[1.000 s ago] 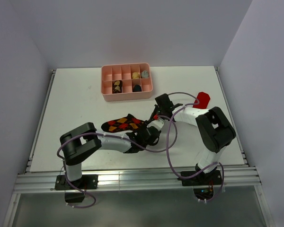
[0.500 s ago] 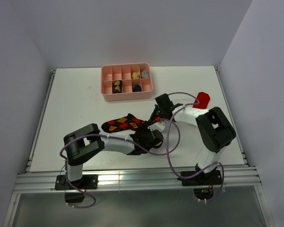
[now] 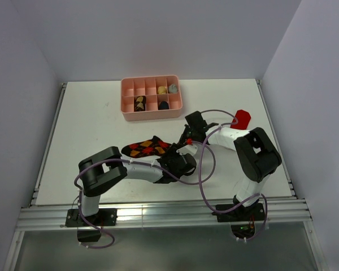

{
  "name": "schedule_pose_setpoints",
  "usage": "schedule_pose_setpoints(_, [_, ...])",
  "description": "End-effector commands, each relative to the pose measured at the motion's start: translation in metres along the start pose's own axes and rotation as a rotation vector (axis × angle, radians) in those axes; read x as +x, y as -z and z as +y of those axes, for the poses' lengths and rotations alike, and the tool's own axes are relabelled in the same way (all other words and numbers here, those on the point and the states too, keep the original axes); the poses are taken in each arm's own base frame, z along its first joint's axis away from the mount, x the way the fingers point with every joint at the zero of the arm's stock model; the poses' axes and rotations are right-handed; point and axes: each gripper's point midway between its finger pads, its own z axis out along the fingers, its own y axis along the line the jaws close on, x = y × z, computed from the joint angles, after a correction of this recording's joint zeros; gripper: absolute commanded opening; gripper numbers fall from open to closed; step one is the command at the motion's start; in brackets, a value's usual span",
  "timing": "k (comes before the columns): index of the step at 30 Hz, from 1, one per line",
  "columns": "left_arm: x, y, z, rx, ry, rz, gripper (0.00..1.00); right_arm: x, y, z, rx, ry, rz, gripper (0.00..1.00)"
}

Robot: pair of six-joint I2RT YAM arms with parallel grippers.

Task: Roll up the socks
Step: Roll the sock at the center of the board.

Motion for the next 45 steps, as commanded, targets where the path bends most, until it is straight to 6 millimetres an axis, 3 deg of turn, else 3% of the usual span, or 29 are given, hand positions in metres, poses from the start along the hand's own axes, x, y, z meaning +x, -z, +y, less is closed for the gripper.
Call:
schedule_pose_setpoints(1, [-0.011,-0.005,0.0,0.024,0.054,0.015,0.58,-0.008,0.01,0.014,-0.022,0.023,-0.024,0.0])
schedule_pose_setpoints(9, [-0.008,0.002,-0.015,0.122,0.122,0.085,0.2,-0.008,0.009,0.014,-0.018,0.016,-0.027,0.0])
schedule_pose_setpoints(11, [-0.016,0.005,-0.017,0.139,0.153,0.085,0.08,-0.008,0.009,0.013,-0.015,0.013,-0.027,0.0])
schedule_pose_setpoints(16, [-0.023,0.008,-0.017,0.155,0.201,0.092,0.02,-0.007,0.009,0.013,-0.024,0.005,-0.026,0.0])
schedule_pose_setpoints(23, [0.007,0.002,-0.005,0.201,0.386,0.166,0.01,-0.005,0.012,0.015,-0.06,0.0,-0.032,0.0])
schedule_pose_setpoints(24, [0.004,0.001,0.006,0.205,0.441,0.161,0.01,-0.007,0.013,0.018,-0.079,-0.003,-0.044,0.0])
schedule_pose_setpoints(26, [0.016,0.003,0.009,0.243,0.519,0.186,0.01,-0.005,0.013,0.02,-0.108,-0.008,-0.048,0.0])
schedule_pose_setpoints(27, [0.008,0.002,0.02,0.246,0.575,0.163,0.01,-0.006,0.015,0.023,-0.126,-0.006,-0.056,0.0])
schedule_pose_setpoints(28, [0.019,0.003,0.023,0.247,0.593,0.182,0.01,-0.004,0.015,0.022,-0.133,-0.006,-0.055,0.0])
schedule_pose_setpoints(38, [0.037,-0.004,0.035,0.413,0.895,0.244,0.01,-0.015,0.038,0.043,-0.288,0.043,-0.167,0.47])
schedule_pose_setpoints(45, [0.039,-0.006,0.034,0.461,0.945,0.266,0.01,-0.004,0.031,0.035,-0.322,0.012,-0.151,0.62])
